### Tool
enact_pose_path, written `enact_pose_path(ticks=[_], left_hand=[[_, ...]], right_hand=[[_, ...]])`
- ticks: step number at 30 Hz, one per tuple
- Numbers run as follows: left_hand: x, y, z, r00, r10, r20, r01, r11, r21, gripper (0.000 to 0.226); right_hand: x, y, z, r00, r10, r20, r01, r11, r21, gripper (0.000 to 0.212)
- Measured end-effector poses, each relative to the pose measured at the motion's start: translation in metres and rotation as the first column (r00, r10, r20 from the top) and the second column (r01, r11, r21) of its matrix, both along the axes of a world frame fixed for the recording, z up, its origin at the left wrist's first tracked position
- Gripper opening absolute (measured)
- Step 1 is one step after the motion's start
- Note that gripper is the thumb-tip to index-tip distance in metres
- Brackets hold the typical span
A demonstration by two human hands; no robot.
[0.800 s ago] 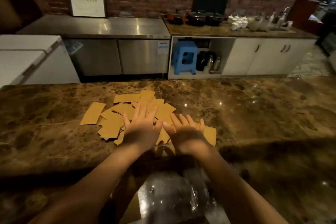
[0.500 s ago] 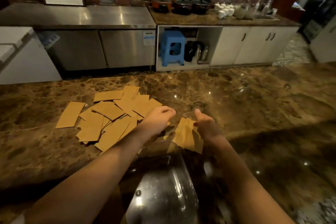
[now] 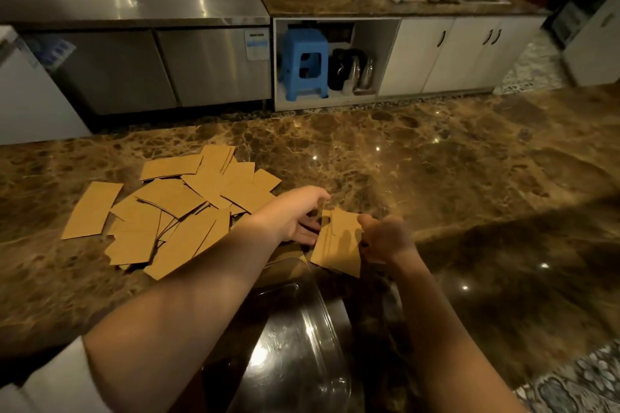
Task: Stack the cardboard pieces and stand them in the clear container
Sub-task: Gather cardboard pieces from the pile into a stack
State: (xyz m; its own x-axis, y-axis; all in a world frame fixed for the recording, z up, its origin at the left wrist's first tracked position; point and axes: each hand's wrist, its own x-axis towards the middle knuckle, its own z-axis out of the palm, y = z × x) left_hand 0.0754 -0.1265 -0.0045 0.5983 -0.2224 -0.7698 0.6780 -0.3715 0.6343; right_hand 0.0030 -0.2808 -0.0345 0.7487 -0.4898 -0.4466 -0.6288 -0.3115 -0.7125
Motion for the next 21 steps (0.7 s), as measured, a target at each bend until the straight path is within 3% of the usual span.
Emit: enact_pose_path(ticks=[2,6,13,18,21], left_hand=[[0.003,-0.002,-0.002,0.999,0.018,-0.038,-0.019,0.999,-0.039,0.048],[0.004,-0.006,-0.01,0.996,0.032,-0.078,-0.033,0.999,-0.019,0.026],[0.003,-0.015,-0.012,0.999,-0.043,0.002,0.042,0.999,0.027,0.007],[0.013,0.01,0.021,0.99,0.071,0.122,-0.046,0.98,-0.194,0.027],[0.009,0.032,0.055,0.925,0.262,0.273,-0.147,0.913,-0.381,0.018]], right_hand=[[0.004,0.004,-0.003,0.996,0.079,-0.03,-0.08,0.995,-0.051,0.026],[0.007,0.011,-0.004,0.999,-0.045,-0.001,0.045,0.996,0.082,0.021],[0.008,0.02,-0.001,0.999,-0.043,0.022,0.034,0.951,0.308,0.033],[0.011,0.029,0.023,0.956,-0.056,0.288,-0.076,0.901,0.427,0.023],[0.023,0.053,0.061,0.89,-0.057,0.452,-0.204,0.838,0.507,0.01]])
